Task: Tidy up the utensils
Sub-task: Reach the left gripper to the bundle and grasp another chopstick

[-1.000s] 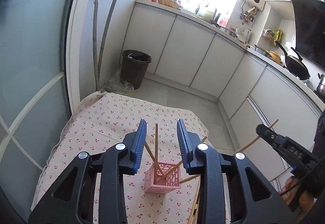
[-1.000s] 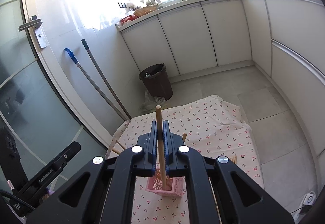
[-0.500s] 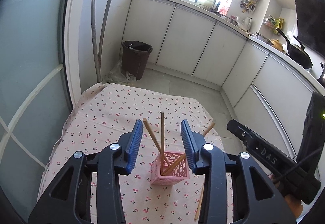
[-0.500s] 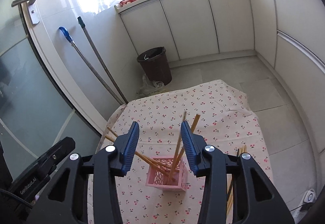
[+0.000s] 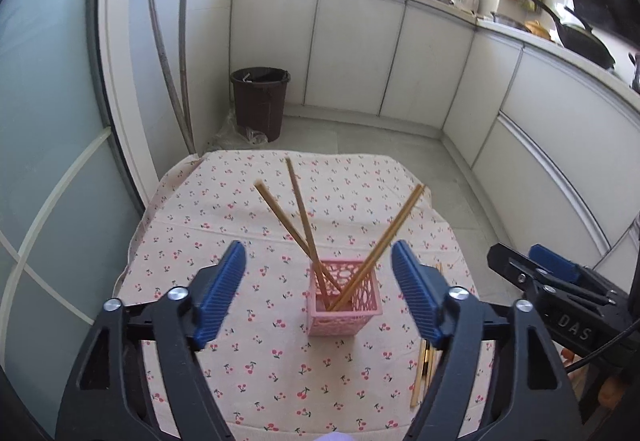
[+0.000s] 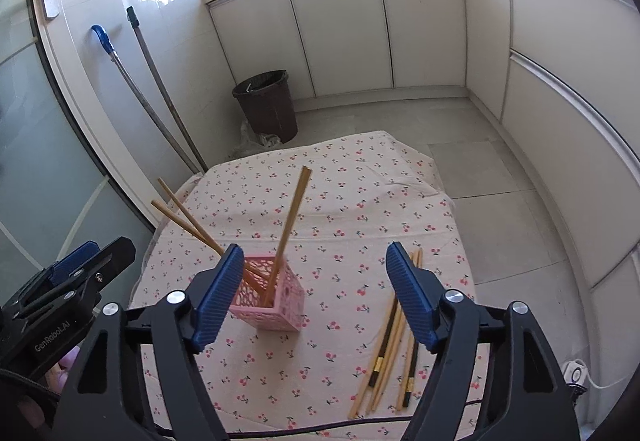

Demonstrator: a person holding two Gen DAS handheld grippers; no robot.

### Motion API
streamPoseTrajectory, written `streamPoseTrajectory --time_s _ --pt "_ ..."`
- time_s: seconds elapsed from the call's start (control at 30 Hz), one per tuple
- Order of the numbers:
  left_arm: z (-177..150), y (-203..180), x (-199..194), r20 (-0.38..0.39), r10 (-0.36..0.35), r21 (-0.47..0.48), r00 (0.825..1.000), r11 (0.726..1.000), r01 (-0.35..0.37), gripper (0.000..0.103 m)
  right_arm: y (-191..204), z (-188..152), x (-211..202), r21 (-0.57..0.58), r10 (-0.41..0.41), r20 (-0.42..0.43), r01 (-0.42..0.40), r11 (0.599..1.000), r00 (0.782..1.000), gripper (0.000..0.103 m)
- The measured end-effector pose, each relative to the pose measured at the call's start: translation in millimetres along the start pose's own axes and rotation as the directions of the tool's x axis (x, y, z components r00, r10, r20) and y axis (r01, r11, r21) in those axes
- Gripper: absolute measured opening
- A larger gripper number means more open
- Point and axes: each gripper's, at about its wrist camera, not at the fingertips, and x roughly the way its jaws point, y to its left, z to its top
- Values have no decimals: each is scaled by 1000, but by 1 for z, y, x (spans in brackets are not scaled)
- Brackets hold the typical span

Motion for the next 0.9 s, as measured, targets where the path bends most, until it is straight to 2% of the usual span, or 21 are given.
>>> streamPoseTrajectory --time_s 0.13,0.23,0.33,0.43,0.53,0.63,0.73,0.8,0.9 --pt "-11 -13 11 -39 3 34 999 999 -2 90 -35 -13 -3 60 -13 -45 16 998 999 89" --pt "-22 -24 22 -79 5 65 997 998 0 93 -68 -19 -7 152 1 -75 11 988 997 90" --pt "-39 -39 36 -133 3 119 991 993 13 96 -97 -15 -16 252 12 -63 5 968 998 91" --pt "-67 -63 54 -220 -4 192 976 980 48 96 -121 -12 -26 354 46 -35 -31 935 998 93" --pt "-102 -91 75 -330 -13 265 944 958 106 96 -140 -9 -32 430 87 -21 -70 900 996 94" --pt "-133 -123 96 -448 -33 325 894 925 197 96 -157 -8 -34 493 118 -22 -92 865 993 94" --pt "-148 -148 117 -530 -53 363 846 888 282 96 -174 -10 -34 561 158 -28 -115 820 987 94" --pt "-146 -160 136 -571 -63 343 818 888 308 96 -186 -12 -34 610 194 -17 -144 779 981 95" --pt "-129 -173 171 -630 -95 274 771 902 335 95 -199 -14 -32 661 251 5 -191 726 968 94"
